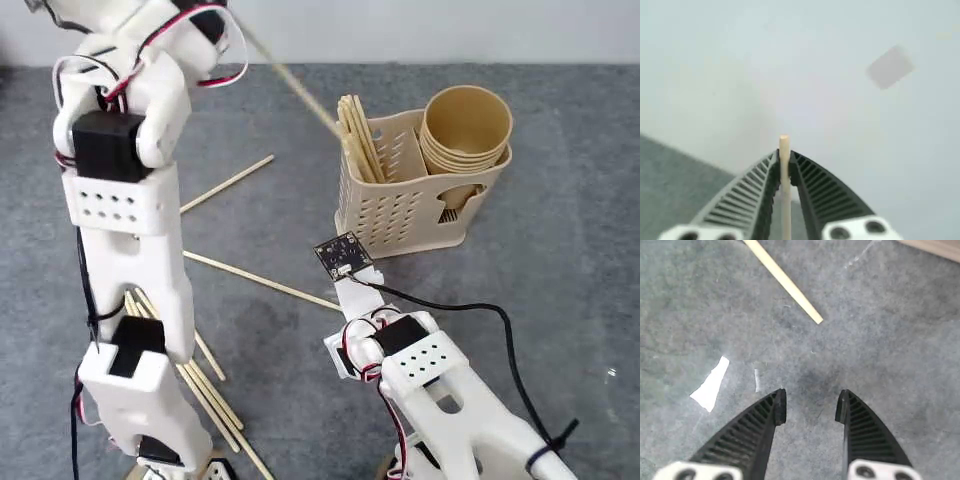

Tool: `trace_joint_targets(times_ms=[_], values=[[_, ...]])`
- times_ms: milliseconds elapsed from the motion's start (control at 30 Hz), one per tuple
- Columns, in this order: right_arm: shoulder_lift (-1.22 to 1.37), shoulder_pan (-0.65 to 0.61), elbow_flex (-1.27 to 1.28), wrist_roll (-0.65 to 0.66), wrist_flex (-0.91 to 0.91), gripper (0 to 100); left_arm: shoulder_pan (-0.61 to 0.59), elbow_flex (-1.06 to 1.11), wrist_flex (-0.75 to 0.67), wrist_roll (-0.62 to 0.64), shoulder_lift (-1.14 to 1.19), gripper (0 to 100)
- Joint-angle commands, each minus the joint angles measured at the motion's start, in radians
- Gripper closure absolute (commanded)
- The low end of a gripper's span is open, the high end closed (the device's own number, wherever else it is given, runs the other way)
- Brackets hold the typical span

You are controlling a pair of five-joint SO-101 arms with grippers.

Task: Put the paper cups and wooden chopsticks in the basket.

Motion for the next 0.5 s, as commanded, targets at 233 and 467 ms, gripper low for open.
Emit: trace_joint_targets(times_ms=[233,467], values=[[-0.021,0.007,-0.006,0.014,-0.010,81.6,0.133,0.035,-0.094,-0.064,-0.017,99],[-0.021,0.007,-0.006,0.014,-0.010,81.6,0.201,0.073,-0.005,-0.180,0.021,92]])
